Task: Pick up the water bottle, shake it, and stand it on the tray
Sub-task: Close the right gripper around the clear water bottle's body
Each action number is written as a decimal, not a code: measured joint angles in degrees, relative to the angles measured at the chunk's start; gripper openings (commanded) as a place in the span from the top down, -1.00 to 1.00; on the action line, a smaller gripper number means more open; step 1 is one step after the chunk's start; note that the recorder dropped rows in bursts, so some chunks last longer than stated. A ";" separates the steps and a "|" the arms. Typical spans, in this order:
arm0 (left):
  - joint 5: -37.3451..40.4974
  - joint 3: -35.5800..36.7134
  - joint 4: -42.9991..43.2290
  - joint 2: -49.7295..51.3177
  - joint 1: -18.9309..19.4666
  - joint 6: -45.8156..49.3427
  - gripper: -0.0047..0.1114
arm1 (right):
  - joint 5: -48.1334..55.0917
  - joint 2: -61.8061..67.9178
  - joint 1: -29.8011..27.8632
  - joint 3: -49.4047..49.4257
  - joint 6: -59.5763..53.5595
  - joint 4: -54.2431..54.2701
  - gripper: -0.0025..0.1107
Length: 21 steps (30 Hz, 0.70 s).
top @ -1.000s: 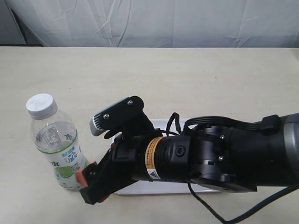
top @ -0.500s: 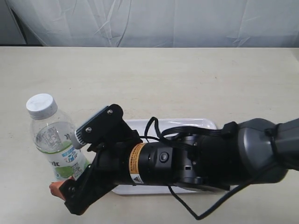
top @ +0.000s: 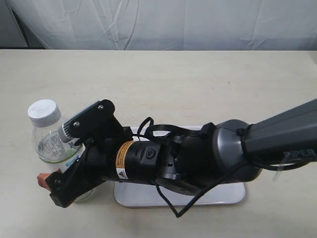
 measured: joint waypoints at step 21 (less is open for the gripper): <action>0.00 0.00 0.00 0.00 0.00 0.00 0.91 | -1.64 5.48 0.00 -4.36 -0.32 1.63 0.71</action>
